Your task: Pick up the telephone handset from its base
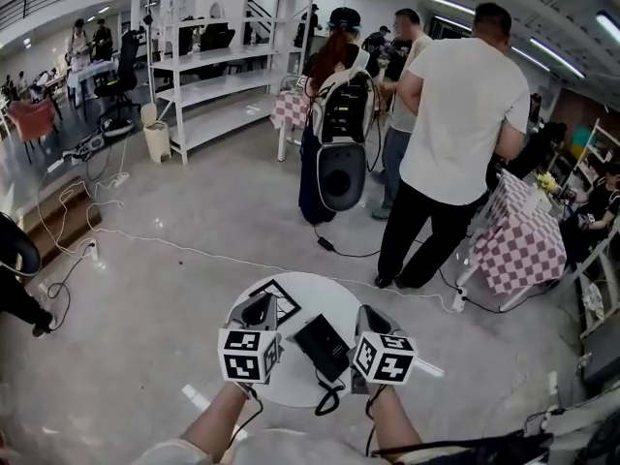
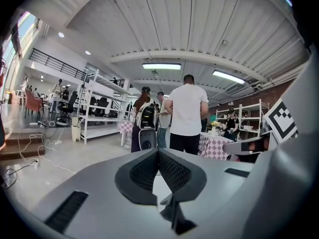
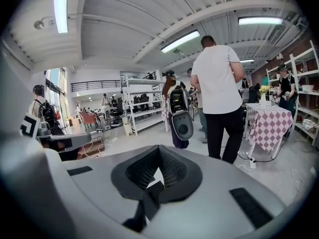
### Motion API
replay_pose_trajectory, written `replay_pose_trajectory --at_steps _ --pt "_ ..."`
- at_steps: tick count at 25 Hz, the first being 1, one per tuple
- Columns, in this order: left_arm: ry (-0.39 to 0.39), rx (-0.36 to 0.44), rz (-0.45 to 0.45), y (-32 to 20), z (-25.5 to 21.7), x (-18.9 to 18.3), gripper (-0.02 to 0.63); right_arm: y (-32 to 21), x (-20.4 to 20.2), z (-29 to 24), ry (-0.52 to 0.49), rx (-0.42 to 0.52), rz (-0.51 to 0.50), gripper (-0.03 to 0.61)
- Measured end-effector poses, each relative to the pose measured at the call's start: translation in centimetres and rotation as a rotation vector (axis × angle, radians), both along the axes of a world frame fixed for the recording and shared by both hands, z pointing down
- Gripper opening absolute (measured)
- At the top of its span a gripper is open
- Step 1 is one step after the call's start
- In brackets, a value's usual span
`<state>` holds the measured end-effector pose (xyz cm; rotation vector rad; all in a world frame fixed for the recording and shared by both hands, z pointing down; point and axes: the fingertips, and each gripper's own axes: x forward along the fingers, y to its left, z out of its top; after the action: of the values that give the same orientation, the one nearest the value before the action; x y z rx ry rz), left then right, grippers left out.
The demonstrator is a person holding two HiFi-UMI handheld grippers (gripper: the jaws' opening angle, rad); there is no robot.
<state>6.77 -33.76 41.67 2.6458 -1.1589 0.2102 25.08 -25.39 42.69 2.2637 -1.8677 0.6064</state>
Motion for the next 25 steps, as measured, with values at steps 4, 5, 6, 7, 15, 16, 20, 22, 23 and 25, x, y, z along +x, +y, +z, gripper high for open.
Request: replay_pose_trajectory --at_steps 4,5,6,7,15,16,20,22,23,25 --pt "-0.017 -0.022 0.026 -0.2 1.2 0.1 0.017 0.0 -0.7 1.8 -0.015 -0.042 0.004 0.025" --pt "-0.020 -0.030 0.027 -0.1 1.6 0.2 0.017 0.1 -0.7 2.4 -0.023 -0.055 0.003 0.025" --pt "-0.023 -0.041 0.025 0.0 2.0 0.3 0.017 0.1 -0.8 3.0 -0.037 -0.067 0.000 0.025" --pt "-0.026 -0.054 0.021 0.1 2.4 0.2 0.017 0.2 -0.9 3.5 -0.057 -0.075 -0.005 0.025" --pt "-0.082 -0.119 0.012 1.1 4.7 1.1 0.017 -0.5 -1.1 6.2 -0.128 -0.109 -0.029 0.025" --pt "-0.090 -0.123 0.007 1.4 4.9 0.8 0.017 -0.6 -1.5 6.7 -0.136 -0.119 -0.041 0.025" --pt "-0.122 -0.144 -0.020 1.7 6.3 0.5 0.017 -1.4 -2.0 8.7 -0.156 -0.141 -0.077 0.025" --pt "-0.146 -0.179 -0.032 2.6 7.7 0.3 0.017 -0.6 -2.2 10.0 -0.182 -0.168 -0.083 0.025" --pt "-0.158 -0.197 -0.039 3.1 8.4 0.1 0.017 -0.3 -2.3 10.6 -0.192 -0.183 -0.090 0.025" --pt "-0.173 -0.233 -0.054 3.9 9.8 0.0 0.017 0.2 -2.4 11.7 -0.203 -0.209 -0.103 0.025"
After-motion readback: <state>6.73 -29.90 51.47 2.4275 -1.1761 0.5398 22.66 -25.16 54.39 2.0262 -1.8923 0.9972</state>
